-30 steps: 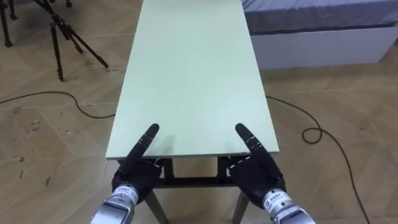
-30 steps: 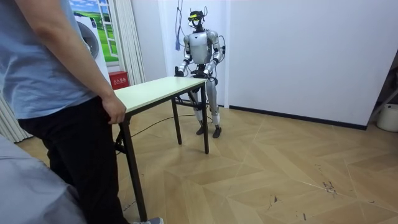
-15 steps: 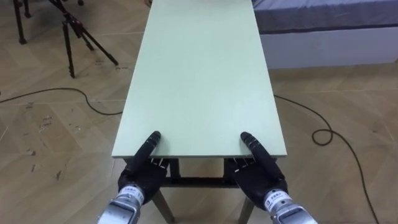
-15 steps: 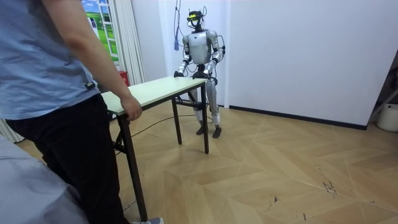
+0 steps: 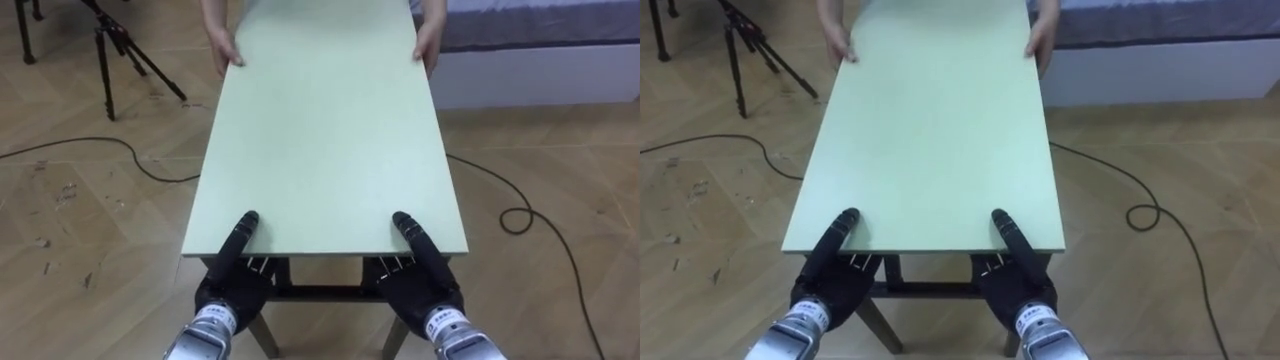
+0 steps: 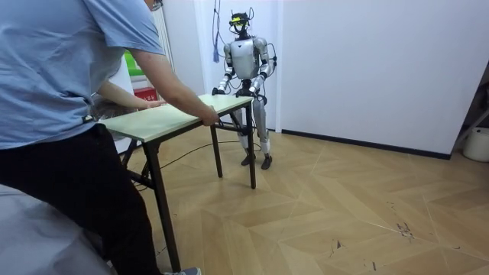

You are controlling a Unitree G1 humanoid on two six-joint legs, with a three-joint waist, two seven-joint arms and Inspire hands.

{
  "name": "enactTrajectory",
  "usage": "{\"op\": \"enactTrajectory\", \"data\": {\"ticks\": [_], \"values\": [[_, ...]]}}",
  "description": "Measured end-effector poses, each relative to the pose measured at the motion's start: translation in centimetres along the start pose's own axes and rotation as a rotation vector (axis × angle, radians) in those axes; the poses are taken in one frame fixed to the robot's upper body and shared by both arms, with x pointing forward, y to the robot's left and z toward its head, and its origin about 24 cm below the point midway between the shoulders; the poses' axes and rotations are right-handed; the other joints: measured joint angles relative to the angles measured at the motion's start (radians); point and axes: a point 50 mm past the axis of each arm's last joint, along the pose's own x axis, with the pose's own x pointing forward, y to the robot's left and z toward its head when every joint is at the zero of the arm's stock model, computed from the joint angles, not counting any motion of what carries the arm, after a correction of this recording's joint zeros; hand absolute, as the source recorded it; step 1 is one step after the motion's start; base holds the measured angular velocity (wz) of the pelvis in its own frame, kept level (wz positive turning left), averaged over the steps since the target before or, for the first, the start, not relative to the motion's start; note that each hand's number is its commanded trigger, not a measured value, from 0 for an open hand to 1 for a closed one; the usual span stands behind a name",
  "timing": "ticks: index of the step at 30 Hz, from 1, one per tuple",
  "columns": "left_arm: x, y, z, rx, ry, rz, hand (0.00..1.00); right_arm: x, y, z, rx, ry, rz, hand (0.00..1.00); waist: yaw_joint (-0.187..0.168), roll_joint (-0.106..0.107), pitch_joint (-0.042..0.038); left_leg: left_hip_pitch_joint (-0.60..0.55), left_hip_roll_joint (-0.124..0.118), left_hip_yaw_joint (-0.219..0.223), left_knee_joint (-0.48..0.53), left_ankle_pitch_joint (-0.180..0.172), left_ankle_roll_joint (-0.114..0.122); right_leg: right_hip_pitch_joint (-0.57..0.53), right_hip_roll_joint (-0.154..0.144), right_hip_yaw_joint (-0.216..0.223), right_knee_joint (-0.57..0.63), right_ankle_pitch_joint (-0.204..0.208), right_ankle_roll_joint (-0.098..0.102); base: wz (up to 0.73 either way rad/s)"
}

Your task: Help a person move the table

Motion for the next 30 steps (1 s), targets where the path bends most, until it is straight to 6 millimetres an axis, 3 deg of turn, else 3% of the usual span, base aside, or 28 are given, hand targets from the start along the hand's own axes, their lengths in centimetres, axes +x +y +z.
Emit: {"op": "enactTrajectory", "data": {"ticks": [14,22,28,30], "values": [[0.0,-0.4,-0.5,0.006,-0.013,-0.018,1.00,0.0,0.5,0.3,-0.026,-0.031,0.023,1.00,-0.001,-0.002,0.0001,-0.020,0.000,0.003,0.004,0.000,0.000,-0.017,0.001,-0.005,0.000,0.000,0.000,0.00],[-0.8,-1.6,-0.3,0.015,-0.043,-0.088,1.00,-0.5,1.5,0.4,-0.033,-0.060,0.106,1.00,-0.006,-0.001,-0.0013,-0.037,-0.001,0.008,0.010,0.000,0.000,-0.043,0.001,-0.004,0.012,0.001,-0.001,-0.04],[-1.2,-2.3,0.1,0.020,-0.047,-0.123,1.00,-0.8,1.8,0.4,-0.007,-0.063,0.147,1.00,-0.012,-0.005,-0.0061,-0.035,-0.001,0.009,0.009,0.000,0.000,-0.045,0.001,-0.001,0.015,0.001,-0.001,-0.03],[-1.6,-2.3,0.2,0.021,-0.049,-0.134,1.00,-0.9,1.8,0.3,-0.004,-0.063,0.158,1.00,-0.015,-0.004,-0.0109,-0.033,0.000,0.009,0.008,0.000,0.000,-0.045,0.002,-0.001,0.016,0.001,-0.001,-0.09]]}}
